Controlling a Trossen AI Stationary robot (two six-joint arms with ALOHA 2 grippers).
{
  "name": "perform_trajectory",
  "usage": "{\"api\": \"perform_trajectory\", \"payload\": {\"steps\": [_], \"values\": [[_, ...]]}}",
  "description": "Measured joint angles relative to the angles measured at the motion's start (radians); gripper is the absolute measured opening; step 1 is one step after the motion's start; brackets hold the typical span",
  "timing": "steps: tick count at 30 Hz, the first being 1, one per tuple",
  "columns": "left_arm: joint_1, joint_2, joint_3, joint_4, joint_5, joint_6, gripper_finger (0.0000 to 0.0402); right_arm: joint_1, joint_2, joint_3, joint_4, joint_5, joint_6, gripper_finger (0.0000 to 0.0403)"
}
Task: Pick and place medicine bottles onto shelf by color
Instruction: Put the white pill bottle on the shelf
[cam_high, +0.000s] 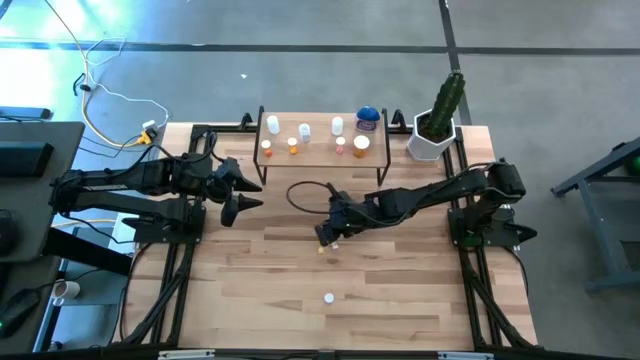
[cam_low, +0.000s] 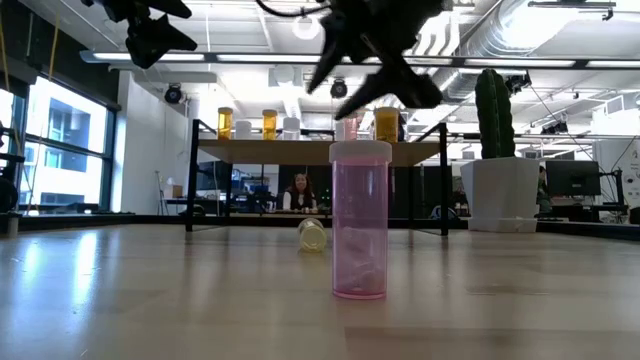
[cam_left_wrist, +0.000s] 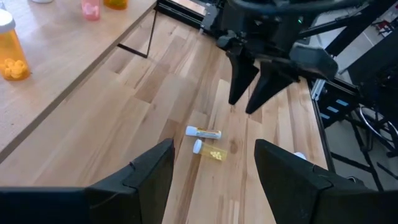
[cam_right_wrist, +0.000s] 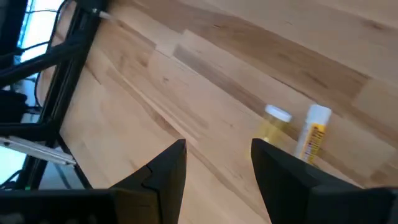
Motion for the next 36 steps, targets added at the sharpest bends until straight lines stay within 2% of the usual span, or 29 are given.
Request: {"api": "perform_trajectory", "payload": {"steps": [5, 8, 36], "values": [[0.000, 0.000, 0.000, 0.000, 0.000, 0.009, 0.0213, -0.003, 0.079, 0.109, -0.159, 0.031, -0.025, 0.0172], [0.000, 0.000, 0.000, 0.000, 0.000, 0.008, 0.0213, -0.010, 0.109, 0.123, -0.239, 0.034, -0.023, 0.0172], [0.000, 0.000, 0.000, -0.001, 0.000, 0.011, 0.0213, -0.031, 0.290, 0.096, -0.220, -0.009, 0.004, 0.0172]]}}
